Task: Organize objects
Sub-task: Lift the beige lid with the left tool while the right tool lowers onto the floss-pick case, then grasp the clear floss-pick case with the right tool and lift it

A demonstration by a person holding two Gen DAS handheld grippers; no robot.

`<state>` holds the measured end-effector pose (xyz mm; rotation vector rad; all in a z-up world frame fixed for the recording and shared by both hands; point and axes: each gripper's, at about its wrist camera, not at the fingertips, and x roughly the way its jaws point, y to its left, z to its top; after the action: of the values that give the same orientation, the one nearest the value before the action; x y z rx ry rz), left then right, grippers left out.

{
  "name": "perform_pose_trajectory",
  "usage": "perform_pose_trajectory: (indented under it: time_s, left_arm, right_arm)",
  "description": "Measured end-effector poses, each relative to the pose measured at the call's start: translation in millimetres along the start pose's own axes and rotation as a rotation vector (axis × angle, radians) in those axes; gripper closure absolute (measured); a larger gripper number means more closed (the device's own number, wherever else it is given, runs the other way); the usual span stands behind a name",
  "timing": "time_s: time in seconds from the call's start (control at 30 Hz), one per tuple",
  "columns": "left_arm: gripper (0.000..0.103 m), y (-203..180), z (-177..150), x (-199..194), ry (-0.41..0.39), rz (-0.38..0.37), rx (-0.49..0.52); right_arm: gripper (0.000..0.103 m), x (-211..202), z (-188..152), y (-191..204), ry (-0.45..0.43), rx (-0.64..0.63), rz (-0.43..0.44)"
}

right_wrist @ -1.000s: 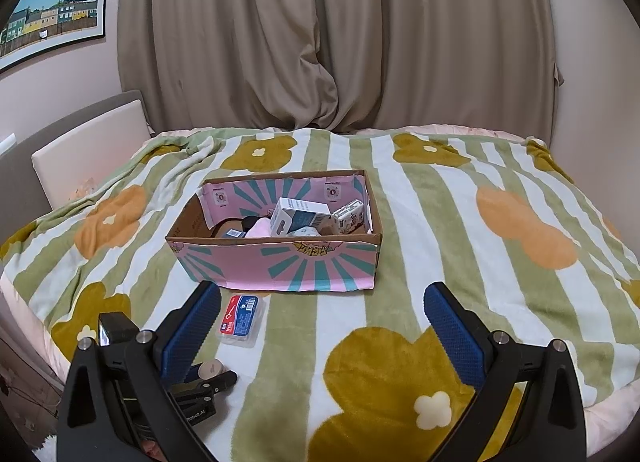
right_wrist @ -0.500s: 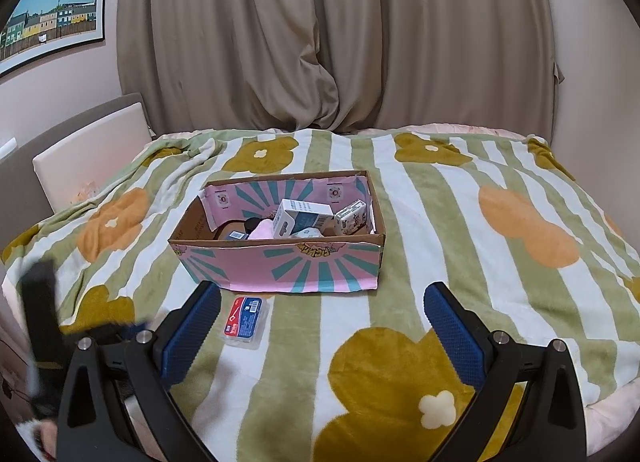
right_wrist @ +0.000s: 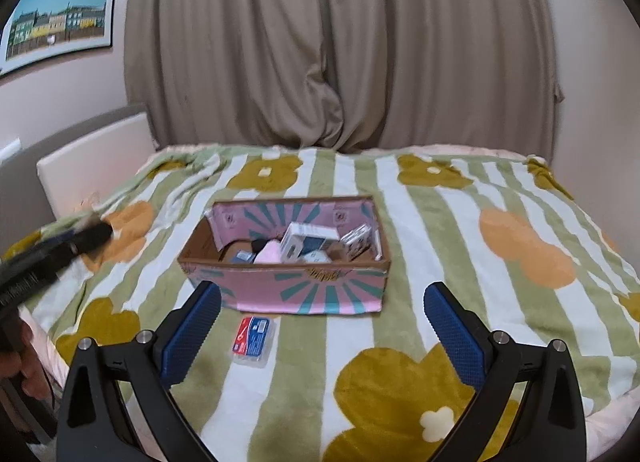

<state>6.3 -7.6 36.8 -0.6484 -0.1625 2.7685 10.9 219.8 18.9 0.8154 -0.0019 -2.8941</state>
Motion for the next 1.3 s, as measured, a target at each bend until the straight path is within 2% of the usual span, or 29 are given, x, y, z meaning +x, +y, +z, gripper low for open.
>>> perform_pose_trajectory:
  time_s: [0.1,0.27,0.43,0.6,0.8,0.97,1.3]
  left_arm:
    - [0.073,1,0,0,0.001,0.003,-0.001]
    - [0.073,4,0,-1,0.004,0.013,0.003]
    - [0.073,11,-1,1,0.011,0.023,-0.002]
    - [0.073,18,-2,2,0.022,0.029,-0.007]
    - [0.073,23,0,4,0.028,0.027,-0.019]
    - [0.073,26,0,5,0.026,0.028,-0.019]
    - [0.073,27,2,6,0.033,0.024,-0.018]
  right_arm:
    - [0.001,26,-8,10,0.066,-0.011,0.033]
    - [0.002,104,-31,38,0.221,-0.044,0.082]
    - [0.002,164,-53,57,0.353,-0.021,0.122]
    - [0.017,204,-66,75,0.447,-0.04,0.105]
    - [0.03,221,-73,87,0.492,-0.087,0.081]
    - [0.047,229,-79,89,0.52,-0.095,0.08]
    - [0.048,220,-77,81,0.514,-0.075,0.094]
